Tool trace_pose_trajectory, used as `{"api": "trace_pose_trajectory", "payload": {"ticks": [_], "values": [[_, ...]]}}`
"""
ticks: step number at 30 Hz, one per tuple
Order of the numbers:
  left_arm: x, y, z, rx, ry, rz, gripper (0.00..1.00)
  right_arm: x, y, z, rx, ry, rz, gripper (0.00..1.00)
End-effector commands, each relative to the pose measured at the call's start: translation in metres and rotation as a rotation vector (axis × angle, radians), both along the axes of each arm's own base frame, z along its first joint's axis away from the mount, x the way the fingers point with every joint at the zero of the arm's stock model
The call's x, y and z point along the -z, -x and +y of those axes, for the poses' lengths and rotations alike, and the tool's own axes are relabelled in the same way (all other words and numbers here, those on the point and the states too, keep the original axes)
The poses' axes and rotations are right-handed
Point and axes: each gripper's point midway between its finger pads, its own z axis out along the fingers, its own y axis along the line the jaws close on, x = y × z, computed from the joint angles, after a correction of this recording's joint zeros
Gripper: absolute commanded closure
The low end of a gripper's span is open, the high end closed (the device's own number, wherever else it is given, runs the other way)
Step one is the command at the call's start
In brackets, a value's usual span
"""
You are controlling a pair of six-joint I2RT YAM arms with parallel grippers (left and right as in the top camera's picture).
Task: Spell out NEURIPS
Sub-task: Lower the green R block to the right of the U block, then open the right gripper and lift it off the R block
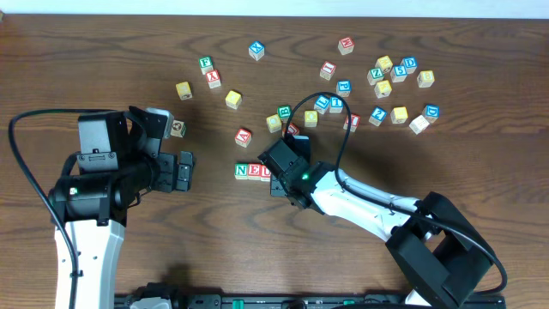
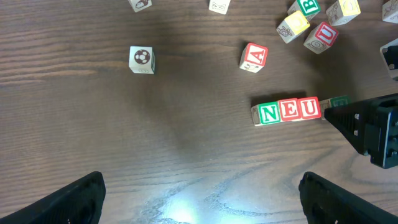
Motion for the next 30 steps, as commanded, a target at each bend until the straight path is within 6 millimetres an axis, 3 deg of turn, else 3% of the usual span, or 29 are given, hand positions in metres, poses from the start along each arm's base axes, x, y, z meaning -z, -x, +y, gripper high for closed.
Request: {"api": "trace_pose_trajectory", "payload": {"ticks": [1, 3, 26, 30], "values": [[-0.010, -0.002, -0.001, 0.013, 0.002, -0.030, 0.02, -0.001, -0.006, 0.000, 0.018, 0.004, -0.011, 0.65], [-0.010, -0.002, -0.001, 0.012, 0.001, -0.029, 0.02, -0.001, -0.006, 0.000, 0.018, 0.004, -0.011, 0.59], [-0.010, -0.002, -0.001, 0.012, 0.001, -0.029, 0.02, -0.007, -0.004, -0.001, 0.022, -0.003, -0.005, 0.60], [-0.010, -0.002, -0.001, 0.012, 0.001, -0.029, 0.02, -0.014, -0.004, -0.001, 0.022, -0.010, -0.012, 0.55]]}}
